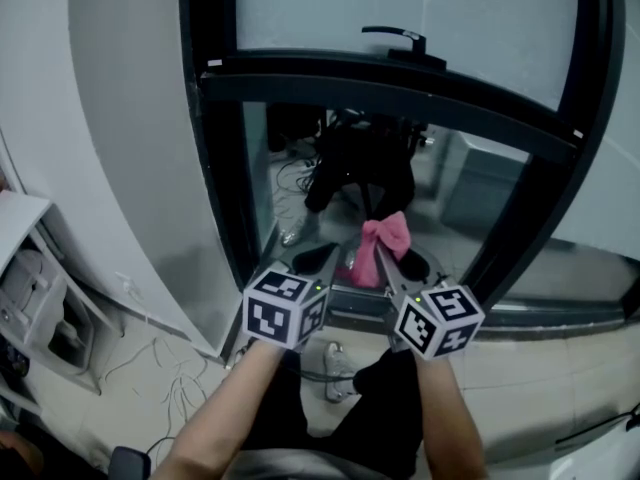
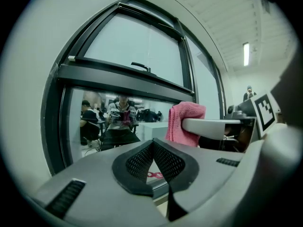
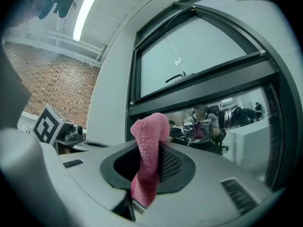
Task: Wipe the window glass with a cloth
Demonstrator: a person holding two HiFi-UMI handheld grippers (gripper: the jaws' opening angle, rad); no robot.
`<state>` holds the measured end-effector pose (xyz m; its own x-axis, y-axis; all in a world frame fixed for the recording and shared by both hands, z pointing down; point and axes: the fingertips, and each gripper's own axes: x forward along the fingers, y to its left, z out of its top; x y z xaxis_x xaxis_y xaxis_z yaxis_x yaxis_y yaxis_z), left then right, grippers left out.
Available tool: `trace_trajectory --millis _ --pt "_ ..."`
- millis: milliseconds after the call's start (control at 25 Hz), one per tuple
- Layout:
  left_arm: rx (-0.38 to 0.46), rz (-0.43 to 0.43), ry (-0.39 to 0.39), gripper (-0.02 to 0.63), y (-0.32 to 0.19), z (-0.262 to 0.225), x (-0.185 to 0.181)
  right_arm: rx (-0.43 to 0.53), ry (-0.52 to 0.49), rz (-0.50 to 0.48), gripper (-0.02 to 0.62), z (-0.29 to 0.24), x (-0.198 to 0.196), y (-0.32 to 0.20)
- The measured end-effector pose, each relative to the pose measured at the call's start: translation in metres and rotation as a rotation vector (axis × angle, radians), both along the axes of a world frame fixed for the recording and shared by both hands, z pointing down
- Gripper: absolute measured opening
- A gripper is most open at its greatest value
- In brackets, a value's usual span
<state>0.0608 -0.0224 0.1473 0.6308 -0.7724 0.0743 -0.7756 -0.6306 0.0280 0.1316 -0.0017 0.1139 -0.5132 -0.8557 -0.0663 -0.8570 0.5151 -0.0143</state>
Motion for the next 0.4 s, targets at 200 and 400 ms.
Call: trace_trajectory --millis 200,400 --pt "0.003 -0.001 -0.001 0.0 0.001 -0.001 0.003 -0.003 -0.013 -0.009 0.064 0.003 0.002 0.001" --pt "0.001 0.011 -0.01 0.0 0.004 0.0 0.01 -0.013 -0.024 0.008 0.064 0.005 0.007 0.007"
